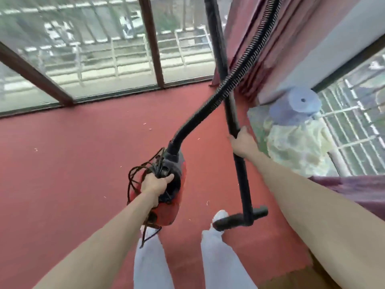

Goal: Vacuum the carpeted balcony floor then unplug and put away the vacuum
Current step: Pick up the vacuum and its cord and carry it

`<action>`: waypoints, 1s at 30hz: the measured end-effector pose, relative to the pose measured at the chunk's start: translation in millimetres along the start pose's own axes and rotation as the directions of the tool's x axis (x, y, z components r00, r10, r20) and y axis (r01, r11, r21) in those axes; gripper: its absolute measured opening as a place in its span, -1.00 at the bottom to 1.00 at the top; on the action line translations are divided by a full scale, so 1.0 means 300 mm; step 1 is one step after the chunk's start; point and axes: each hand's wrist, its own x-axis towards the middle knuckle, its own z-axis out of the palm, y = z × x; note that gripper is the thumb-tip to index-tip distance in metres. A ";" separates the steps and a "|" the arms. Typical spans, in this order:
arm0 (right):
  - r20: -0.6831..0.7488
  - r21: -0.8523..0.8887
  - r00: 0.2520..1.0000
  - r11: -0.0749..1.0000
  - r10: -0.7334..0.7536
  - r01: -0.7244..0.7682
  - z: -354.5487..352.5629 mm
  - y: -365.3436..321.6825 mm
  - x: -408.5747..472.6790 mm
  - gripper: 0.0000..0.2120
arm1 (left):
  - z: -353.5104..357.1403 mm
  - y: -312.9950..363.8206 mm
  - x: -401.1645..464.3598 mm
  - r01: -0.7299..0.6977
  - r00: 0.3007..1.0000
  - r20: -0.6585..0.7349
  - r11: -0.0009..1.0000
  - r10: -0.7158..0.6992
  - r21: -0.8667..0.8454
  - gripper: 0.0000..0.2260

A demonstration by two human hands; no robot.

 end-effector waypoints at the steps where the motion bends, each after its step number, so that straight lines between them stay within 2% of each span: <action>1: 0.030 -0.032 0.999 0.999 -0.012 0.013 0.038 0.018 0.042 -0.51 | 0.030 -0.031 0.014 0.033 0.999 -0.002 0.999 -0.033 -0.035 -0.54; 6: 0.151 -0.236 0.988 0.969 -0.030 0.066 0.280 0.157 0.277 -0.60 | 0.189 -0.236 0.161 0.197 0.980 0.043 0.949 -0.193 -0.246 -0.76; 11: 0.163 -0.310 0.985 0.946 -0.050 0.099 0.607 0.359 0.545 -0.64 | 0.443 -0.476 0.388 0.290 0.957 0.103 0.861 -0.273 -0.417 -0.84; 15: 0.131 -0.302 0.985 0.941 -0.117 0.152 0.849 0.500 0.697 -0.65 | 0.646 -0.624 0.556 0.313 0.947 0.099 0.804 -0.307 -0.506 -0.82; 21: 0.125 -0.231 0.971 0.946 -0.202 0.226 1.123 0.627 0.865 -0.66 | 0.845 -0.732 0.788 0.275 0.954 0.059 0.784 -0.293 -0.557 -0.83; 26: 0.107 -0.262 0.955 0.919 -0.277 0.296 1.253 0.670 0.966 -0.66 | 0.930 -0.750 0.913 0.266 0.952 0.040 0.762 -0.302 -0.590 -0.84; 30: 0.082 -0.300 0.966 0.918 -0.246 0.259 1.290 0.685 1.013 -0.63 | 0.933 -0.732 0.930 0.305 0.944 0.095 0.727 -0.316 -0.615 -0.86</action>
